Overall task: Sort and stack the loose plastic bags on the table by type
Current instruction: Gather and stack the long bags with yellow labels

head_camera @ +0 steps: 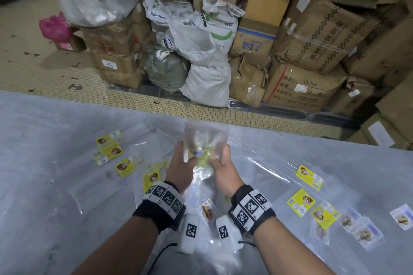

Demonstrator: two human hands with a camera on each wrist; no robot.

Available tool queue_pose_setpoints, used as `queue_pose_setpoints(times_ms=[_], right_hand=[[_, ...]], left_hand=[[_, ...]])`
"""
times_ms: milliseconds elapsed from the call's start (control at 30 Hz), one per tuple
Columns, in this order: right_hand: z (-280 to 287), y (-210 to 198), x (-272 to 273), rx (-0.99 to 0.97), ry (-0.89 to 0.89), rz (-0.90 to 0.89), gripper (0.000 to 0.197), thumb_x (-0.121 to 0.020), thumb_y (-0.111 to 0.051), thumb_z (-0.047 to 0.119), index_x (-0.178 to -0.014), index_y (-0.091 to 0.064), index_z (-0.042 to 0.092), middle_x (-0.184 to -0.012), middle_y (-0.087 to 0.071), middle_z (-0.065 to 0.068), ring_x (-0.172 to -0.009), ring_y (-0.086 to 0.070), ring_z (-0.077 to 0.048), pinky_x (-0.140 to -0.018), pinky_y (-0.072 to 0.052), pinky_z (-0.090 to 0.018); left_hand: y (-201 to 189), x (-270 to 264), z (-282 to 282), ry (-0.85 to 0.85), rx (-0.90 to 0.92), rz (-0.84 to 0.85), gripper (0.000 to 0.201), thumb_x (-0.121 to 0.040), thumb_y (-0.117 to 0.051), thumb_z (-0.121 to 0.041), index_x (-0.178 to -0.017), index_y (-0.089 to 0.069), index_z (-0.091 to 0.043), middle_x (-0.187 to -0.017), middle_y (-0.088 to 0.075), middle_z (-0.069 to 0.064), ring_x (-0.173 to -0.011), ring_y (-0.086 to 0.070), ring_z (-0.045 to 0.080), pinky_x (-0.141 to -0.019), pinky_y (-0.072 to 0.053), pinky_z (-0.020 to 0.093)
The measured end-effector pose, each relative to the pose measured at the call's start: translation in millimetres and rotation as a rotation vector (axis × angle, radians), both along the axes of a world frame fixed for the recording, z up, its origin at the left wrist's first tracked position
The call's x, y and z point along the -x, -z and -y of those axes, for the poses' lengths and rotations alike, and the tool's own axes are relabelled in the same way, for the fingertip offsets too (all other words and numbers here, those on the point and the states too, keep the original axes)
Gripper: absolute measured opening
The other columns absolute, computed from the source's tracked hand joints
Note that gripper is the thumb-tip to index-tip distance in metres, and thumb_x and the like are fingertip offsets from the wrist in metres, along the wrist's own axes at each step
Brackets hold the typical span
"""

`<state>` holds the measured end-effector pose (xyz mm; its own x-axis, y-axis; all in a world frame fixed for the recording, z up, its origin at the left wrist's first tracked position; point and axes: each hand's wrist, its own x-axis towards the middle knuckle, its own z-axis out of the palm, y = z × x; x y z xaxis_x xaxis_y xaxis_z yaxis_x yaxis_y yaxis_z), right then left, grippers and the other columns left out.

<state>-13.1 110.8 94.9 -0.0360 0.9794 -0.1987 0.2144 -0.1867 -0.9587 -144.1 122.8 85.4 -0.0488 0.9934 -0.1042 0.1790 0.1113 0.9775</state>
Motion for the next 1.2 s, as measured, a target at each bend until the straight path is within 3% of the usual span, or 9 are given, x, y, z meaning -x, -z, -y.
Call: queue_pose_setpoints(times_ms=[100,233,333,467,600,767,1000,1100,1200], right_hand=[[-2.6,10.7,-0.3,0.015,0.001,0.017,0.032,-0.103,-0.035,0.011,-0.127,-0.031,0.031,-0.088,-0.045,-0.013,-0.056,-0.041,-0.020,-0.054,-0.038,-0.034],[-7.0,12.6,0.6,-0.023,0.021,0.038,0.031,-0.104,-0.036,0.015,-0.130,-0.030,0.030,-0.092,-0.053,-0.003,-0.059,-0.044,-0.002,-0.057,-0.038,-0.020],[-9.9,12.4,1.4,-0.038,0.046,0.037,0.030,-0.103,-0.036,0.015,-0.121,-0.028,0.039,-0.100,-0.056,-0.007,-0.077,-0.053,-0.011,-0.071,-0.044,-0.028],[-3.8,16.7,3.6,0.023,0.005,0.074,0.030,-0.103,-0.036,0.012,-0.129,-0.030,0.026,-0.107,-0.055,-0.001,-0.094,-0.056,-0.015,-0.081,-0.044,-0.027],[-1.8,17.8,4.3,0.025,0.007,0.059,0.036,-0.104,-0.034,0.011,-0.131,-0.025,0.032,-0.099,-0.051,0.011,-0.090,-0.050,-0.008,-0.089,-0.041,-0.029],[-2.4,31.7,5.6,0.024,0.032,0.106,0.042,-0.101,-0.034,0.007,-0.140,-0.027,0.023,-0.114,-0.054,0.007,-0.105,-0.052,-0.013,-0.094,-0.039,-0.027],[-1.3,30.5,6.1,0.039,-0.001,0.134,0.046,-0.103,-0.030,0.009,-0.146,-0.019,0.022,-0.110,-0.048,-0.003,-0.100,-0.046,-0.016,-0.098,-0.041,-0.039],[-7.1,41.4,2.8,0.028,0.038,0.166,0.033,-0.103,-0.030,0.013,-0.134,-0.026,0.022,-0.104,-0.057,-0.021,-0.091,-0.056,-0.029,-0.085,-0.048,-0.044],[-10.4,56.7,3.6,0.055,0.047,0.189,0.020,-0.102,-0.031,0.022,-0.123,-0.032,0.021,-0.087,-0.054,-0.009,-0.075,-0.054,-0.022,-0.078,-0.052,-0.047]], left_hand=[[3.6,-0.6,0.3,-0.004,-0.003,-0.049,0.041,-0.093,-0.053,-0.005,-0.124,-0.046,-0.031,-0.109,-0.055,-0.022,-0.106,-0.048,0.004,-0.088,-0.032,0.021],[4.5,-1.1,-4.9,-0.025,-0.019,-0.053,0.042,-0.094,-0.052,-0.007,-0.125,-0.048,-0.034,-0.120,-0.052,-0.014,-0.114,-0.047,0.007,-0.096,-0.031,0.025],[5.7,-1.4,-8.9,-0.013,0.023,-0.032,0.040,-0.092,-0.051,-0.008,-0.111,-0.049,-0.043,-0.114,-0.055,-0.018,-0.107,-0.051,0.002,-0.096,-0.035,0.029],[16.7,-1.1,-7.6,0.022,0.161,-0.134,0.063,-0.091,-0.054,-0.019,-0.150,-0.029,-0.016,-0.149,-0.040,0.001,-0.138,-0.037,0.021,-0.111,-0.030,0.036],[16.2,-0.7,-5.0,-0.009,0.140,-0.119,0.054,-0.094,-0.052,-0.014,-0.145,-0.034,-0.017,-0.137,-0.045,-0.004,-0.127,-0.040,0.012,-0.099,-0.028,0.025],[24.1,-3.3,-5.0,-0.017,0.158,-0.105,0.066,-0.082,-0.049,-0.030,-0.145,-0.037,-0.018,-0.139,-0.050,0.000,-0.128,-0.046,0.022,-0.101,-0.037,0.034],[32.5,-6.6,-5.6,-0.037,0.187,-0.089,0.056,-0.091,-0.051,-0.023,-0.144,-0.036,-0.016,-0.130,-0.046,-0.009,-0.123,-0.045,0.016,-0.089,-0.024,0.018],[34.6,-7.2,-7.3,-0.029,0.181,-0.119,0.047,-0.097,-0.048,-0.014,-0.142,-0.037,-0.016,-0.122,-0.049,-0.006,-0.114,-0.047,0.016,-0.087,-0.026,0.019],[38.9,-7.6,-6.1,-0.006,0.267,-0.124,0.054,-0.099,-0.046,-0.015,-0.150,-0.025,-0.013,-0.136,-0.046,0.008,-0.122,-0.045,0.023,-0.088,-0.024,0.020]])
